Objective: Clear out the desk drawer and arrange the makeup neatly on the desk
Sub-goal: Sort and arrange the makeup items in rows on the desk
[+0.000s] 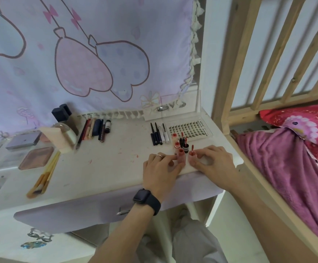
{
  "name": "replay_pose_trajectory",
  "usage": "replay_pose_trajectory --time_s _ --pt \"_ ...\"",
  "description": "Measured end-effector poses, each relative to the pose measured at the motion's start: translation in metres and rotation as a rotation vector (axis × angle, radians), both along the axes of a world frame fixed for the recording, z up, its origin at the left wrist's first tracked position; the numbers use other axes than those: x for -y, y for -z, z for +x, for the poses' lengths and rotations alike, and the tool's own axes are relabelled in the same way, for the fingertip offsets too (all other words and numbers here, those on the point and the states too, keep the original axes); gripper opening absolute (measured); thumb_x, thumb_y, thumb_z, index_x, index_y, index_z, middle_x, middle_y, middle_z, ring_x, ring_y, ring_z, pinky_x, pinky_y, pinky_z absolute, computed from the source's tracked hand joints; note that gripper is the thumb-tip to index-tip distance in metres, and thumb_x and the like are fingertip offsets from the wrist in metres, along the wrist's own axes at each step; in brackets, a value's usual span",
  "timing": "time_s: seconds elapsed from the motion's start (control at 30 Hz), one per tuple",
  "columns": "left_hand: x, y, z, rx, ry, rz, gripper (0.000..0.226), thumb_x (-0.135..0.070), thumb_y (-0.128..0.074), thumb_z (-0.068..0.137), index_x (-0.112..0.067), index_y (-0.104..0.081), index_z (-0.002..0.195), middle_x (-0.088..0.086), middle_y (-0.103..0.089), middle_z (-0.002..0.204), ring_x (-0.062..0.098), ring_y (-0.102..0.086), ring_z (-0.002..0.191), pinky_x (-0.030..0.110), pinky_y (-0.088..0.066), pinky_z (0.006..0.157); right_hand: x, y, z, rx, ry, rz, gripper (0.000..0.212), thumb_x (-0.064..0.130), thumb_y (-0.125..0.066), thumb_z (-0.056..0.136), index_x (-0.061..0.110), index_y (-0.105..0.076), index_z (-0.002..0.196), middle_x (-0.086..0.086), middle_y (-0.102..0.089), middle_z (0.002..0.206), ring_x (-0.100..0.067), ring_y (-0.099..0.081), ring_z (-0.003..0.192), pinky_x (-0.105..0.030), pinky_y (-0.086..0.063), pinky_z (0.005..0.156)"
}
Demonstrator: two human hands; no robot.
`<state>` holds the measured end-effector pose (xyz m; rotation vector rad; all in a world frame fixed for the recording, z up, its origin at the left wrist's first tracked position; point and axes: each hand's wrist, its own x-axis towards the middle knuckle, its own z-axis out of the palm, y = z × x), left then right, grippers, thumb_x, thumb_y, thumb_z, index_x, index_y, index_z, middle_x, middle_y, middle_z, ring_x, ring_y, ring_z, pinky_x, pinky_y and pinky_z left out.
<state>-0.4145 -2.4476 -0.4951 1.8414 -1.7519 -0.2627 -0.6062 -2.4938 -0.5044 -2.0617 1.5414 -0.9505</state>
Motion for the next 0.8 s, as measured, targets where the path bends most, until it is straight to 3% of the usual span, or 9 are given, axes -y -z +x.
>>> replay_pose_trajectory --time_s 0.5,0.8 --pt "0.001 -0.003 0.003 -0.020 0.017 0.048 0.039 -0.062 -0.054 0.091 -0.036 -0.070 0.116 -0.012 -0.057 0.093 0.016 -0.044 0.107 0.033 -0.040 0.092 0.006 0.004 0.003 -0.109 0.035 0.066 0.035 0.070 -0.061 0.084 0.050 -0.070 0.111 0.026 -0.051 0.101 -0.006 -0.036 0.106 -0.033 -0.023 0.092" --pt "-0.002 -0.004 0.006 -0.027 0.041 0.074 0.043 -0.063 -0.053 0.091 -0.033 -0.069 0.118 -0.012 -0.053 0.093 0.018 -0.044 0.109 0.033 -0.040 0.092 -0.002 -0.006 0.005 -0.092 0.032 0.117 0.036 0.061 -0.069 0.083 0.049 -0.068 0.116 0.027 -0.053 0.099 -0.010 -0.042 0.110 -0.038 -0.033 0.100"
